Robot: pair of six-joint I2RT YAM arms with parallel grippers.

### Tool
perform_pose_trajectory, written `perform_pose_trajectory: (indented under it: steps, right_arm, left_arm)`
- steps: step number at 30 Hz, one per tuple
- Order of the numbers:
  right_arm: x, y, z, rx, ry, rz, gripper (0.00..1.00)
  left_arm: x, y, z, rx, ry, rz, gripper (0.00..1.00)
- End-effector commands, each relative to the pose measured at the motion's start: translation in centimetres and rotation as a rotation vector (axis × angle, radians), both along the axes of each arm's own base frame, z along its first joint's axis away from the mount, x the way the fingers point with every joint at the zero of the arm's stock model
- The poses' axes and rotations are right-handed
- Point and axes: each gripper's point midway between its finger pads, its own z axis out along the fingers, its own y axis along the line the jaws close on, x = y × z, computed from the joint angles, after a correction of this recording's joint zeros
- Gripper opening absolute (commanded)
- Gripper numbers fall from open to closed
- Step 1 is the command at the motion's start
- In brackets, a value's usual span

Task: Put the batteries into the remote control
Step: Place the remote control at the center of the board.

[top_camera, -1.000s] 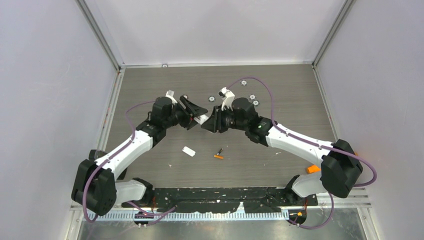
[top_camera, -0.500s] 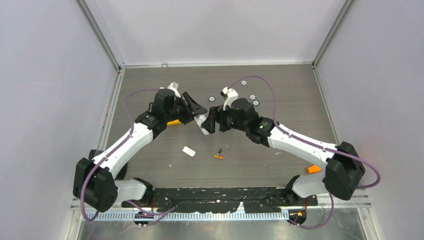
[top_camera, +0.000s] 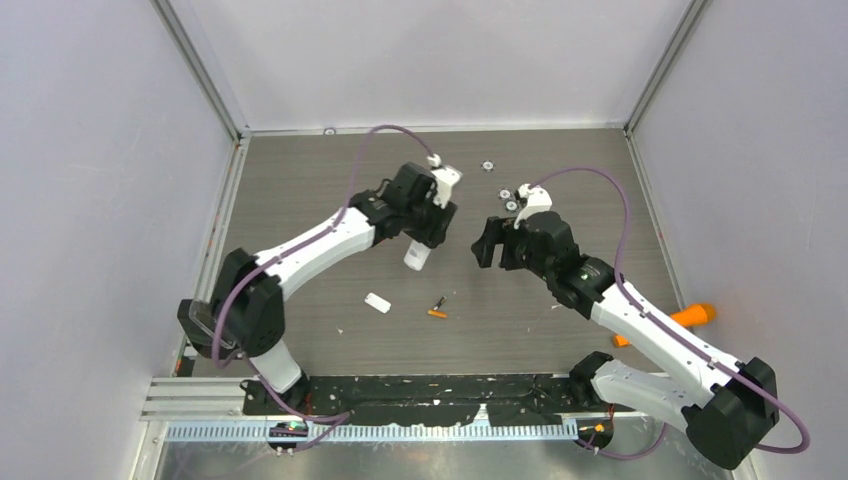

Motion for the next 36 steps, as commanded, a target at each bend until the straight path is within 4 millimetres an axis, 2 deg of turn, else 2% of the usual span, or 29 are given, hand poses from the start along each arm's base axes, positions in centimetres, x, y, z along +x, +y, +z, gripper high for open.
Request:
perform_pose_trajectory:
  steps: [1,5,10,16,24,30,36]
  right_arm:
    - [-0.9,-3.1,-1.5,-0.084,0.030,-0.083,0.86]
    - [-1.7,-4.4,-2.2,-0.088,0.049,-0.120,0.86]
    - [-2.5,-5.5,-3.0,-0.087,0.072,-0.158,0.86]
    - [-2.6,-5.8,-3.2,-0.084,0.083,-0.166,0.86]
    - [-2.4,-5.9,-3.3,-0.085,0.098,-0.176,0.86]
    - [-2.4,-5.8,-3.4,-0.066,0.120,-0.183,0.85]
    - [-2.4,-6.0,-3.4,-0.062,0.121,-0.196,0.85]
  left_arm:
    - [-0.2,1.0,-3.1,0.349,-0.090,-0.266,0.00]
    - [-1.0,0.0,-4.9,0.386,-0.079,-0.397,0.00]
    - [-2.2,-0.3,-7.2,0.438,-0.027,-0.474,0.00]
    - [-2.9,-0.4,-9.9,0.521,0.013,-0.522,0.00]
    - [-3.3,-0.1,-11.6,0.559,0.050,-0.550,0.14]
    - [-3.1,0.6,-13.5,0.622,0.094,-0.545,0.14]
    - [-3.4,0.6,-14.2,0.625,0.118,-0.543,0.29]
